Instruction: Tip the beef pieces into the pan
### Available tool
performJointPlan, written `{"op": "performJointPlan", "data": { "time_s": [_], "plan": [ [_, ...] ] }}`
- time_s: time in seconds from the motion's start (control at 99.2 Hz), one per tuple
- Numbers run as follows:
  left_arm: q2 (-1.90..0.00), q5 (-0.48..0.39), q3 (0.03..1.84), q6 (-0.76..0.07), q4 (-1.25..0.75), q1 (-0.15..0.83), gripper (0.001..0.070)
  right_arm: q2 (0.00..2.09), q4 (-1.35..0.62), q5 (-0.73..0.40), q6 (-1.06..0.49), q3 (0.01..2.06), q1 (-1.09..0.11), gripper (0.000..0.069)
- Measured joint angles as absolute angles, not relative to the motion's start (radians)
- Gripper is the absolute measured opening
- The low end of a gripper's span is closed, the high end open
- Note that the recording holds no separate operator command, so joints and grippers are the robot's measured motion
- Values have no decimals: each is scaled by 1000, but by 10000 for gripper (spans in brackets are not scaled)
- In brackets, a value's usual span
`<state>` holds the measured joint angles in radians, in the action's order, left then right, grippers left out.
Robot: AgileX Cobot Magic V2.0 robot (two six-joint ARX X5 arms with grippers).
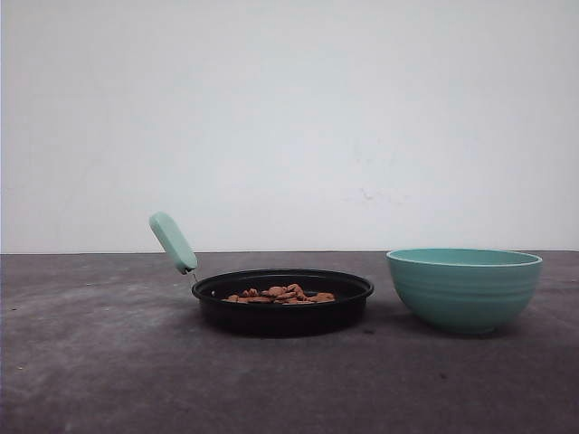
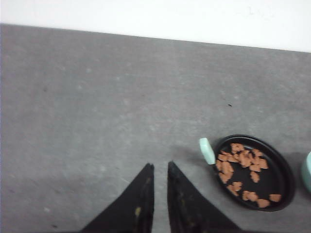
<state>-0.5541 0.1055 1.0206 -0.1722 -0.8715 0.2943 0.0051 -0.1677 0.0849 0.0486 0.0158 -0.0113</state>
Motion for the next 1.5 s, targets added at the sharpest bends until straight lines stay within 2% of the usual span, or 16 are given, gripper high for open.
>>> {"op": "performJointPlan", "data": {
  "time_s": [0.151,0.252,0.494,0.615,0.807,1.039,1.271,1.503],
  "plan": [
    [-534,52,1003,8,-854,242,24,5,-168,85,48,16,-11,12],
    [-473,41,918,56,-804,186,24,5,-168,85,48,16,-11,12],
    [-160,-20,545,-1,-554,62,24,5,-168,85,49,16,-11,12],
    [-12,-59,351,-18,-538,40,24,5,-168,85,49,16,-11,12],
    [-7,-155,171,-75,-512,33,24,5,-167,84,48,16,-11,12],
    [-4,-173,78,-90,-312,33,24,5,-167,85,48,16,-11,12],
    [-4,-111,77,-64,-309,33,24,5,-167,83,48,16,-11,12],
    [-4,-148,77,-47,-307,34,24,5,-167,80,48,16,-11,12]
  ]
}}
